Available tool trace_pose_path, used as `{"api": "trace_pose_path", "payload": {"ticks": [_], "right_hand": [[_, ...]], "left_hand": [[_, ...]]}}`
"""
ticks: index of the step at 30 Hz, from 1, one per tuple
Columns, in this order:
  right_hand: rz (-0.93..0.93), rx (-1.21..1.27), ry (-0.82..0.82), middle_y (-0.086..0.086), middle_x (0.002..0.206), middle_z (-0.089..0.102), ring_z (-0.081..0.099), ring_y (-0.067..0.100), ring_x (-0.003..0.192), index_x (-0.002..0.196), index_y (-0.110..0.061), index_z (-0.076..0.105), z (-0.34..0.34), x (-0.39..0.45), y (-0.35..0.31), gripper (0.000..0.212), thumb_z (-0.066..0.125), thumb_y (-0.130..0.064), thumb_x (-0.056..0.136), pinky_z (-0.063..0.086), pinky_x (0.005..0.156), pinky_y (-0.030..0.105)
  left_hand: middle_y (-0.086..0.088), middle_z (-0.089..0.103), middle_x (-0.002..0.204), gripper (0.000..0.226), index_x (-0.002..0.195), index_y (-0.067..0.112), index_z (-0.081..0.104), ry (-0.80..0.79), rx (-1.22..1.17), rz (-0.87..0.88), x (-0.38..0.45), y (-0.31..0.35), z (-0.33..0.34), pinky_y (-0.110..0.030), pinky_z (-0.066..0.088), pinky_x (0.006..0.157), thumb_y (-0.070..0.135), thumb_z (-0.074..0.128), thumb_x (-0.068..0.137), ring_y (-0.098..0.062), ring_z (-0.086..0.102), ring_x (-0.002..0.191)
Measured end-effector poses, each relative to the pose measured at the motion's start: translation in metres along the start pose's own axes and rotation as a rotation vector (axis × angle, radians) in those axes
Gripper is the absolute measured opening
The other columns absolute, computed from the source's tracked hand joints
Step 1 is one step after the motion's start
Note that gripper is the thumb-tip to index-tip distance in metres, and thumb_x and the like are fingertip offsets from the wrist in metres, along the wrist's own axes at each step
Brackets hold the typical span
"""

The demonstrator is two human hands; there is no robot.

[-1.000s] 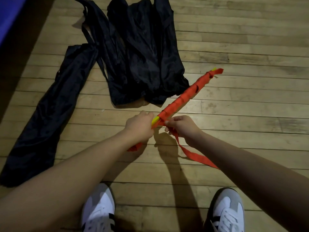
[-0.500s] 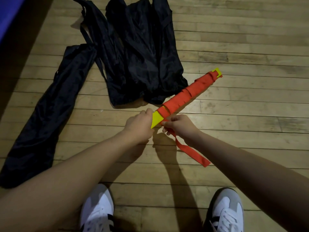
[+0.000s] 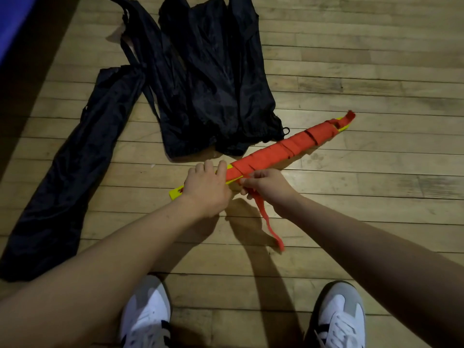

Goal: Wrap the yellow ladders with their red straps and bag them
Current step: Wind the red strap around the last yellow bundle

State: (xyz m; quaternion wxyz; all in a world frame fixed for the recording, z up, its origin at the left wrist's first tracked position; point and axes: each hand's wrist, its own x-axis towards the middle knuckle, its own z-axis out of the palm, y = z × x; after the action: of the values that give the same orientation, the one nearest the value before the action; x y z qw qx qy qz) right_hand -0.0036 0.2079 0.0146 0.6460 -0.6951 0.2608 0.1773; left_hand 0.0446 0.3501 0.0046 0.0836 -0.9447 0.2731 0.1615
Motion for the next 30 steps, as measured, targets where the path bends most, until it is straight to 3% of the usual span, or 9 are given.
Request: {"api": "trace_pose_path", "payload": {"ticks": [2, 5, 9, 12, 15, 17, 20, 25, 30], "right_hand": [[-0.005, -0.009, 0.015, 0.007, 0.064, 0.062, 0.055, 0.005, 0.050, 0.082, 0.003, 0.064, -0.002, 0.001, 0.001, 0.012, 0.059, -0.003, 0.091, 0.045, 0.050, 0.014], [0.001, -0.011, 0.030, 0.007, 0.065, 0.062, 0.056, 0.005, 0.051, 0.083, 0.005, 0.065, -0.003, 0.001, 0.004, 0.013, 0.058, -0.003, 0.092, 0.046, 0.051, 0.014], [0.012, 0.025, 0.043, 0.009, 0.067, 0.064, 0.058, 0.009, 0.056, 0.090, 0.012, 0.066, -0.006, 0.000, 0.007, 0.015, 0.058, -0.001, 0.090, 0.047, 0.052, 0.015], [0.014, 0.045, 0.020, 0.007, 0.066, 0.064, 0.058, 0.006, 0.052, 0.086, 0.007, 0.066, -0.007, -0.001, 0.005, 0.013, 0.057, -0.001, 0.091, 0.046, 0.052, 0.014], [0.009, 0.069, -0.011, 0.008, 0.063, 0.061, 0.055, 0.004, 0.045, 0.079, 0.002, 0.062, -0.003, -0.002, 0.001, 0.013, 0.057, 0.002, 0.091, 0.044, 0.048, 0.014], [0.018, 0.078, -0.017, 0.010, 0.064, 0.060, 0.054, 0.004, 0.042, 0.077, 0.002, 0.060, 0.000, -0.002, 0.001, 0.015, 0.057, 0.003, 0.091, 0.043, 0.044, 0.014], [0.035, 0.058, 0.001, 0.013, 0.065, 0.060, 0.053, 0.004, 0.041, 0.090, 0.012, 0.062, -0.001, -0.001, 0.005, 0.011, 0.057, 0.002, 0.091, 0.041, 0.043, 0.013], [0.020, 0.003, 0.028, 0.012, 0.067, 0.062, 0.055, 0.001, 0.044, 0.085, 0.009, 0.064, -0.007, -0.002, 0.007, 0.013, 0.057, 0.000, 0.092, 0.043, 0.047, 0.012], [-0.013, 0.045, 0.087, 0.009, 0.067, 0.064, 0.057, 0.005, 0.051, 0.093, 0.009, 0.066, -0.014, 0.000, -0.002, 0.015, 0.054, 0.001, 0.093, 0.046, 0.051, 0.013]], "left_hand": [[-0.018, 0.038, 0.129, 0.052, 0.138, 0.007, 0.028, -0.062, -0.067, -0.005, 0.002, -0.003, -0.001, -0.042, 0.036, 0.094, 0.034, 0.041, 0.095, -0.035, 0.041, 0.117], [-0.014, 0.042, 0.126, 0.044, 0.132, 0.010, 0.036, -0.070, -0.105, 0.033, 0.006, -0.001, -0.005, -0.039, 0.042, 0.086, 0.029, 0.049, 0.095, -0.031, 0.046, 0.115], [-0.008, 0.051, 0.110, 0.029, 0.118, 0.020, 0.036, -0.047, -0.099, 0.099, 0.007, 0.001, -0.011, -0.034, 0.040, 0.062, 0.027, 0.051, 0.093, -0.027, 0.056, 0.091], [-0.005, 0.056, 0.096, 0.025, 0.113, 0.021, 0.031, -0.048, -0.159, 0.001, 0.007, 0.000, -0.013, -0.034, 0.039, 0.058, 0.024, 0.049, 0.095, -0.025, 0.053, 0.078], [-0.010, 0.056, 0.105, 0.046, 0.128, 0.011, 0.029, -0.073, -0.256, -0.067, 0.010, -0.003, -0.008, -0.037, 0.044, 0.067, 0.030, 0.052, 0.094, -0.030, 0.057, 0.091], [-0.015, 0.046, 0.122, 0.055, 0.132, 0.009, 0.031, -0.145, -0.294, -0.064, 0.013, -0.005, -0.008, -0.041, 0.042, 0.086, 0.036, 0.053, 0.090, -0.034, 0.050, 0.112], [-0.015, 0.034, 0.132, 0.057, 0.136, 0.007, 0.031, -0.286, -0.286, -0.036, 0.015, -0.006, -0.011, -0.042, 0.037, 0.100, 0.033, 0.052, 0.091, -0.032, 0.038, 0.124], [-0.007, 0.043, 0.118, 0.048, 0.122, 0.018, 0.046, -0.220, -0.224, 0.120, 0.018, -0.012, -0.019, -0.035, 0.047, 0.074, 0.039, 0.065, 0.084, -0.027, 0.056, 0.100], [-0.002, 0.054, 0.093, 0.048, 0.133, 0.014, 0.032, -0.115, -0.232, -0.068, 0.013, 0.004, -0.018, -0.033, 0.044, 0.059, 0.030, 0.055, 0.094, -0.022, 0.055, 0.079]]}}
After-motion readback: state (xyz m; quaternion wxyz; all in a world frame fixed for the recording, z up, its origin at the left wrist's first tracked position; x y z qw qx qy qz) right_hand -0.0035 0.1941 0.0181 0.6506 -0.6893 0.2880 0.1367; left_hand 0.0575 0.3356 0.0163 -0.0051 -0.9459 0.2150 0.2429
